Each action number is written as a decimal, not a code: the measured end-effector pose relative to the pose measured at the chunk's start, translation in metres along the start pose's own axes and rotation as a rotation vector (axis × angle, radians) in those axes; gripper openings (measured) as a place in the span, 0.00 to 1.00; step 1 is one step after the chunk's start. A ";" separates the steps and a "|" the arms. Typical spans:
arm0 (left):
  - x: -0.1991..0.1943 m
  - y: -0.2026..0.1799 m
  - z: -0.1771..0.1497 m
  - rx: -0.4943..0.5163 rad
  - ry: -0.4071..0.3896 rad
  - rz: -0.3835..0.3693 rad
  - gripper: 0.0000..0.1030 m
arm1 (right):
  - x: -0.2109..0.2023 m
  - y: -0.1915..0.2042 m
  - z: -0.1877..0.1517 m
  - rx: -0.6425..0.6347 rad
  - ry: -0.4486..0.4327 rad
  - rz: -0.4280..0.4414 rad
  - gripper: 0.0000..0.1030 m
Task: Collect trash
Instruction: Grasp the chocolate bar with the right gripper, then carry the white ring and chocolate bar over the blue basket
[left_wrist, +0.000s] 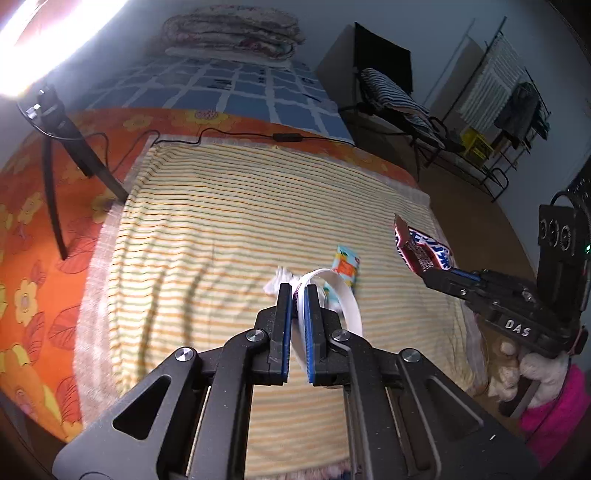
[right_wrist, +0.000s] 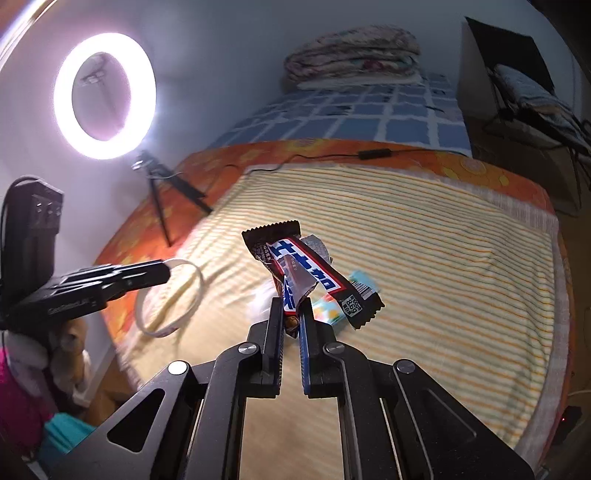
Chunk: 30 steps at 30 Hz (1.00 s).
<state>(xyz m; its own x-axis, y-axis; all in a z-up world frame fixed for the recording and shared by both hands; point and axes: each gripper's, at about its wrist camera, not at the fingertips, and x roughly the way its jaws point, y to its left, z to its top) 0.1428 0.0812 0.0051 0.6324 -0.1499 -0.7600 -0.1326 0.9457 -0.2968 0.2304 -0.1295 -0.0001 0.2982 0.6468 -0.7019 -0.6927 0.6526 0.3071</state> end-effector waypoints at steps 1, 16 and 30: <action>-0.008 -0.001 -0.004 0.012 -0.004 0.004 0.04 | -0.005 0.004 -0.002 -0.007 -0.001 0.006 0.06; -0.062 -0.020 -0.112 0.128 0.061 0.003 0.04 | -0.059 0.090 -0.109 -0.114 0.107 0.122 0.06; -0.041 -0.012 -0.207 0.143 0.241 0.047 0.04 | -0.030 0.106 -0.189 -0.135 0.283 0.135 0.06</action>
<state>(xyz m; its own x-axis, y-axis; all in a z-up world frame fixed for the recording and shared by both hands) -0.0398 0.0159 -0.0796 0.4261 -0.1525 -0.8917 -0.0377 0.9818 -0.1860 0.0241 -0.1545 -0.0684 0.0169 0.5764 -0.8170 -0.7997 0.4982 0.3350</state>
